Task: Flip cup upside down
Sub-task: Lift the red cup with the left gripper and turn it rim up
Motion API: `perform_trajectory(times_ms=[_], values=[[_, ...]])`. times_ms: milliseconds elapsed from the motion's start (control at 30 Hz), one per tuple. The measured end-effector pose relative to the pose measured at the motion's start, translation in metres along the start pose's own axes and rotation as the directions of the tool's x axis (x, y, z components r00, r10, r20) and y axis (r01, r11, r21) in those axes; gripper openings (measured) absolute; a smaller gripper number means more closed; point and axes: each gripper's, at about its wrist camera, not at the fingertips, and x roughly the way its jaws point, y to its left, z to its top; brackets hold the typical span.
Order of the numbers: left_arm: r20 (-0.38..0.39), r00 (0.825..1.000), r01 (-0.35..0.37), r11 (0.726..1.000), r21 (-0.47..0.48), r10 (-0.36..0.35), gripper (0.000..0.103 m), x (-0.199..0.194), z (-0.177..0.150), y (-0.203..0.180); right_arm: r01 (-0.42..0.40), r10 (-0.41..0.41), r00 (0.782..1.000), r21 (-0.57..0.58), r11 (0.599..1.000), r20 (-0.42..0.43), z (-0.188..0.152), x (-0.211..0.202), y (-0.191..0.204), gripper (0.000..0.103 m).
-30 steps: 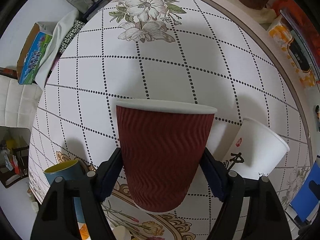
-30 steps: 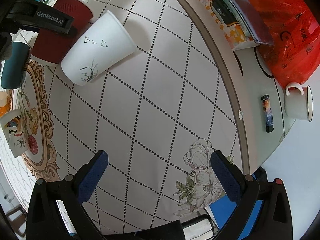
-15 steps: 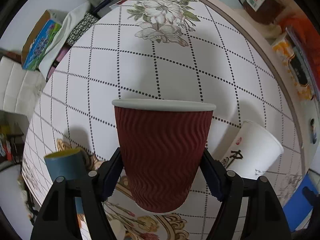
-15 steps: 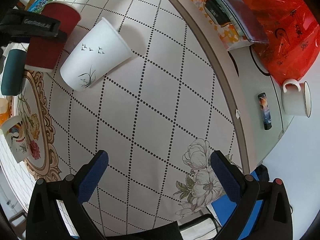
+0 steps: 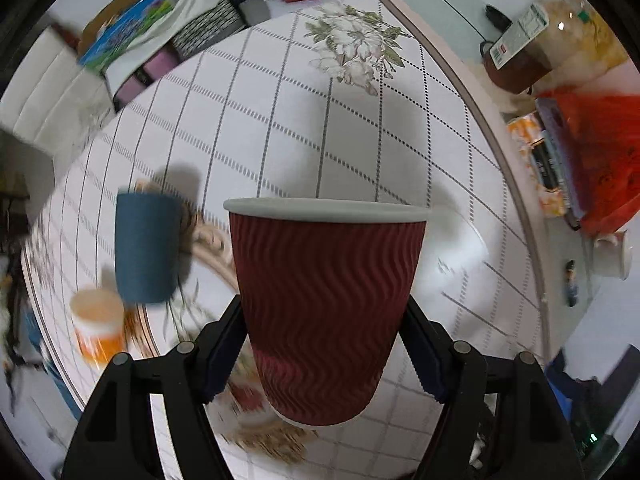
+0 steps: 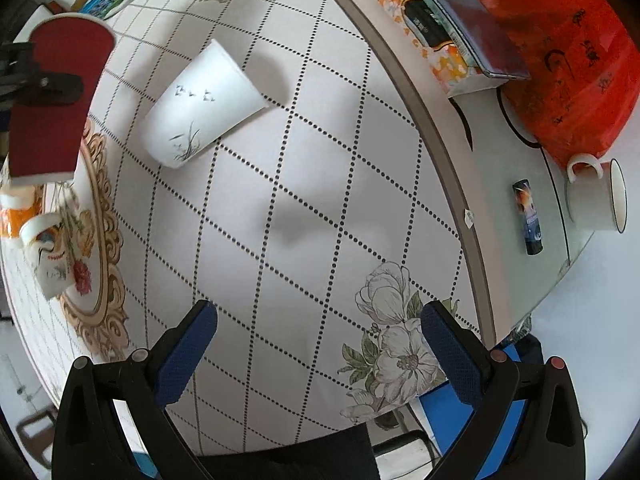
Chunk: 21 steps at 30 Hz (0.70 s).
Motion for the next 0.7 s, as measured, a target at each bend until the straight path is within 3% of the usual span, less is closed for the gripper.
perform_trajectory(times_ms=[300, 467, 700], values=[[0.002, 0.998, 0.062, 0.975, -0.214, -0.064, 0.072, -0.017, -0.080, 0.002, -0.027, 0.028, 1.000, -0.120, 0.992, 0.007, -0.017, -0.007, -0.007, 0.103], [-0.022, 0.993, 0.102, 0.935, -0.339, -0.116, 0.072, 0.004, -0.135, 0.001, -0.035, 0.031, 0.999, -0.208, 0.977, -0.019, -0.033, 0.005, -0.010, 0.103], [-0.065, 0.980, 0.136, 0.876, -0.463, -0.187, 0.072, 0.046, -0.186, -0.010, -0.044, 0.024, 0.997, -0.312, 0.949, -0.067, -0.056, 0.028, -0.008, 0.103]])
